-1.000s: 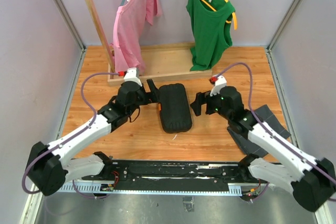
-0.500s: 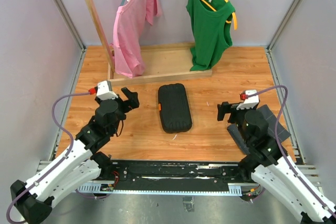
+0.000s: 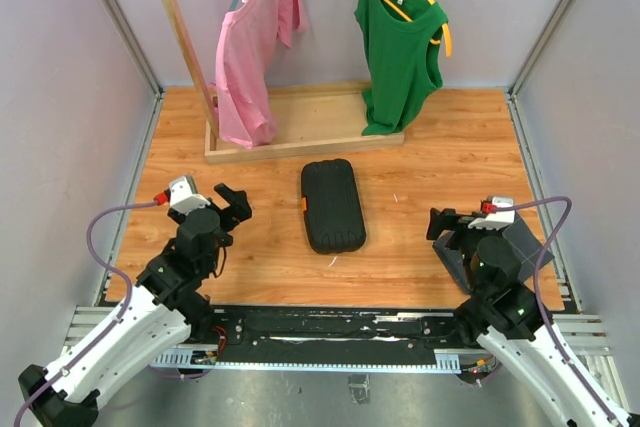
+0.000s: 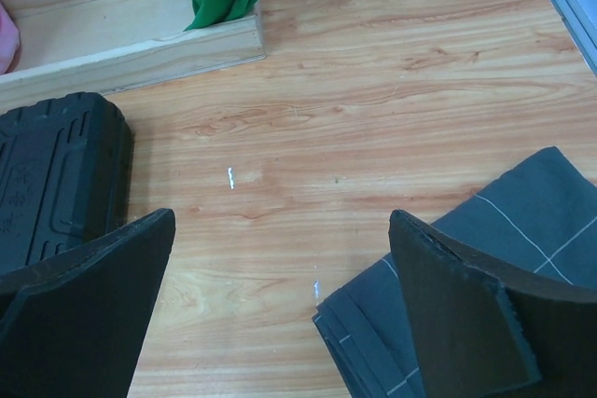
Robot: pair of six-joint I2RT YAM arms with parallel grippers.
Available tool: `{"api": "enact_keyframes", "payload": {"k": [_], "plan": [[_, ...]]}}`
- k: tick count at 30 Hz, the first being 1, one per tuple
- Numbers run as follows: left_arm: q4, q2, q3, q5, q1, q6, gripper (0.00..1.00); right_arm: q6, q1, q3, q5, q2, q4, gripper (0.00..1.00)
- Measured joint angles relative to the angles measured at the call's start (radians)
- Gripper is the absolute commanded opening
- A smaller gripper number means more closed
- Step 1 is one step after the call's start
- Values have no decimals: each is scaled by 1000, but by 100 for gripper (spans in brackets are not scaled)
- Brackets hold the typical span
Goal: Sort the tools into containers
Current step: Reset both arms
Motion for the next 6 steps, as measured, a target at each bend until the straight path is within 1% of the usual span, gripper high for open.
{"api": "enact_keyframes", "payload": {"k": [6], "plan": [[0, 30, 0, -5, 0, -10, 99, 12, 0, 0, 13, 15, -4, 99]]}}
